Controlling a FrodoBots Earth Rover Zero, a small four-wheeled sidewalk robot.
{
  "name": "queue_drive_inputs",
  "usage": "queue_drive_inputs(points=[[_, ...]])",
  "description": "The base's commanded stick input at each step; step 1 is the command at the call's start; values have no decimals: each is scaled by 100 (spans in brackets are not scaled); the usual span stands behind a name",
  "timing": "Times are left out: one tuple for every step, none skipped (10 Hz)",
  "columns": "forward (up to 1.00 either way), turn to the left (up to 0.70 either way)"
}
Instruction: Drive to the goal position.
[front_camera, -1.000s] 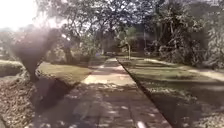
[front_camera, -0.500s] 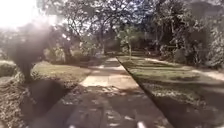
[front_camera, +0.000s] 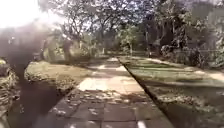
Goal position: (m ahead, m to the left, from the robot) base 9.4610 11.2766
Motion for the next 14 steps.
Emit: queue_drive_inputs(points=[[50, 0], [50, 0], [50, 0], [50, 0], [50, 0], [50, 0], [50, 0], [50, 0], [50, 0], [50, 0], [50, 0], [50, 0], [50, 0], [50, 0]])
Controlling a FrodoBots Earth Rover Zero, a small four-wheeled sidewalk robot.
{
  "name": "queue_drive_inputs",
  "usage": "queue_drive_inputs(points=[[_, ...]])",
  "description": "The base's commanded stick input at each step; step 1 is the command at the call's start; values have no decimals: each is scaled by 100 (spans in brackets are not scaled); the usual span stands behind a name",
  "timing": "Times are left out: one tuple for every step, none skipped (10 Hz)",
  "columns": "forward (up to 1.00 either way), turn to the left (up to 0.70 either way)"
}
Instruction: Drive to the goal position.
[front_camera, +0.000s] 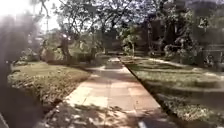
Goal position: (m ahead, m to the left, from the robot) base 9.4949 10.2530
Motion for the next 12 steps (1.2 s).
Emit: queue_drive_inputs(points=[[50, 0], [50, 0], [50, 0], [50, 0], [50, 0], [50, 0], [50, 0], [50, 0], [50, 0], [50, 0], [50, 0], [50, 0]])
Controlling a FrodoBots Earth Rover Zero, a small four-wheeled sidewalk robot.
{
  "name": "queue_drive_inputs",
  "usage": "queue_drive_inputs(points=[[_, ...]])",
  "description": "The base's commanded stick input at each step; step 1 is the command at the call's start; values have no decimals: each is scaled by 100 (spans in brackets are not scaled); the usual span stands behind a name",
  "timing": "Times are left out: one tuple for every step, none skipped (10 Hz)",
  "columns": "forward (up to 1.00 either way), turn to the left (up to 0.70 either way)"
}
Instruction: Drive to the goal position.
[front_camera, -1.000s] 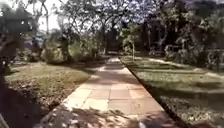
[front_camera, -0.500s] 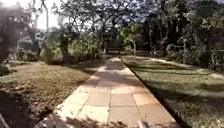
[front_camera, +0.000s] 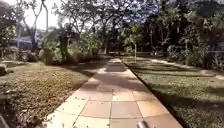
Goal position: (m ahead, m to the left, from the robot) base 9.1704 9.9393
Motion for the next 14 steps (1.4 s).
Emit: queue_drive_inputs(points=[[50, 0], [50, 0], [50, 0], [50, 0], [50, 0], [50, 0], [50, 0], [50, 0], [50, 0], [50, 0], [50, 0], [50, 0], [50, 0], [50, 0]])
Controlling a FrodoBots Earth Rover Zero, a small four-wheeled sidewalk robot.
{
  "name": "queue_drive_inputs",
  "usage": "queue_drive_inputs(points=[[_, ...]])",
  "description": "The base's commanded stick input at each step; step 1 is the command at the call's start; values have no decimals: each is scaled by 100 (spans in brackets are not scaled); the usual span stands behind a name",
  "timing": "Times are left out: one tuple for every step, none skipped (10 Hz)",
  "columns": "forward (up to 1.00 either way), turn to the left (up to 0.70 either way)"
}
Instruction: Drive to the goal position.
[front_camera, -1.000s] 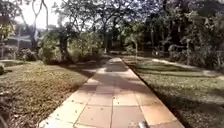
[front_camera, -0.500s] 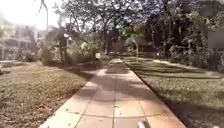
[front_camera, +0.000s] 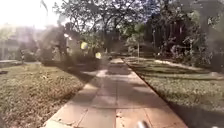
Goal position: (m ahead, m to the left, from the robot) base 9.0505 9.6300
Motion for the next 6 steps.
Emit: queue_drive_inputs(points=[[50, 0], [50, 0], [50, 0], [50, 0], [50, 0], [50, 0]])
